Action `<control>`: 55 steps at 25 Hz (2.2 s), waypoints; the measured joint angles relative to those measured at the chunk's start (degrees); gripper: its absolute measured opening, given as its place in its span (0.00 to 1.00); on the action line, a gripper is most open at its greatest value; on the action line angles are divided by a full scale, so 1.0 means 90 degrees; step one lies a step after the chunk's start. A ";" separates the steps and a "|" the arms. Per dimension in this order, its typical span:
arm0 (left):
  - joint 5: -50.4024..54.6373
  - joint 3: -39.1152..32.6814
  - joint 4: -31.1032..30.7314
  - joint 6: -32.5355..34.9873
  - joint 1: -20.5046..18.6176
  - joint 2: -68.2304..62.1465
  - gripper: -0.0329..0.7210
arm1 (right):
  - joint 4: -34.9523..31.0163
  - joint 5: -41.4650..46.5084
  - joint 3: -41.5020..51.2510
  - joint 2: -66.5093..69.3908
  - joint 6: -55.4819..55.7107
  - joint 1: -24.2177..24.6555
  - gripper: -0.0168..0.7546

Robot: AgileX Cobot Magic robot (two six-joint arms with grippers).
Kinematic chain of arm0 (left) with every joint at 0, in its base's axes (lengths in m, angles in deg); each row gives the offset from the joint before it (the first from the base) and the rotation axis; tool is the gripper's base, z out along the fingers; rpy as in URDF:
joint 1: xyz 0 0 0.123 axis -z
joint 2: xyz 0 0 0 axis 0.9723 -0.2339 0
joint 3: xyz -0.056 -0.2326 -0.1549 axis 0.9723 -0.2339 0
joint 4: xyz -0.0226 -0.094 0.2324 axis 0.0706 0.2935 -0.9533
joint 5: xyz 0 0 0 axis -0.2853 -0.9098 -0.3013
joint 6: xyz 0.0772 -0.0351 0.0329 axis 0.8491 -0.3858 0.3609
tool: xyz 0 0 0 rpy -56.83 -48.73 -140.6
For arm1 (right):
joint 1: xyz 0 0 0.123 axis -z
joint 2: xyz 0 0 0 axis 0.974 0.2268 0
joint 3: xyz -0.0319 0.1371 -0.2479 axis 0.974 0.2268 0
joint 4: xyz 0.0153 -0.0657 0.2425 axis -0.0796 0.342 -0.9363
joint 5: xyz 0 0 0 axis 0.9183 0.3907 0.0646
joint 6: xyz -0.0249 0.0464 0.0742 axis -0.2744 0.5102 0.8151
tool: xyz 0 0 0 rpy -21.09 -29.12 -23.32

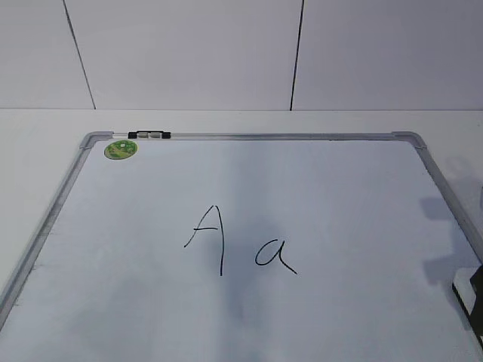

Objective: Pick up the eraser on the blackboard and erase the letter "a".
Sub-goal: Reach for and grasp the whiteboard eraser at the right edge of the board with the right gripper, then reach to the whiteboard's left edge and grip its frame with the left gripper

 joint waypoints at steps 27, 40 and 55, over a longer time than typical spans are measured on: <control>0.0000 0.0000 0.0004 0.0000 0.0000 0.0000 0.35 | 0.0000 0.0000 0.0000 0.0187 0.0000 0.0000 0.79; 0.0000 0.0000 0.0014 0.0000 0.0000 0.0000 0.35 | 0.0000 0.0000 0.0000 0.0187 0.0000 -0.0005 0.72; 0.0000 0.0000 0.0014 0.0000 0.0000 0.0000 0.35 | 0.0000 0.0000 0.0000 0.0187 0.0000 -0.0005 0.72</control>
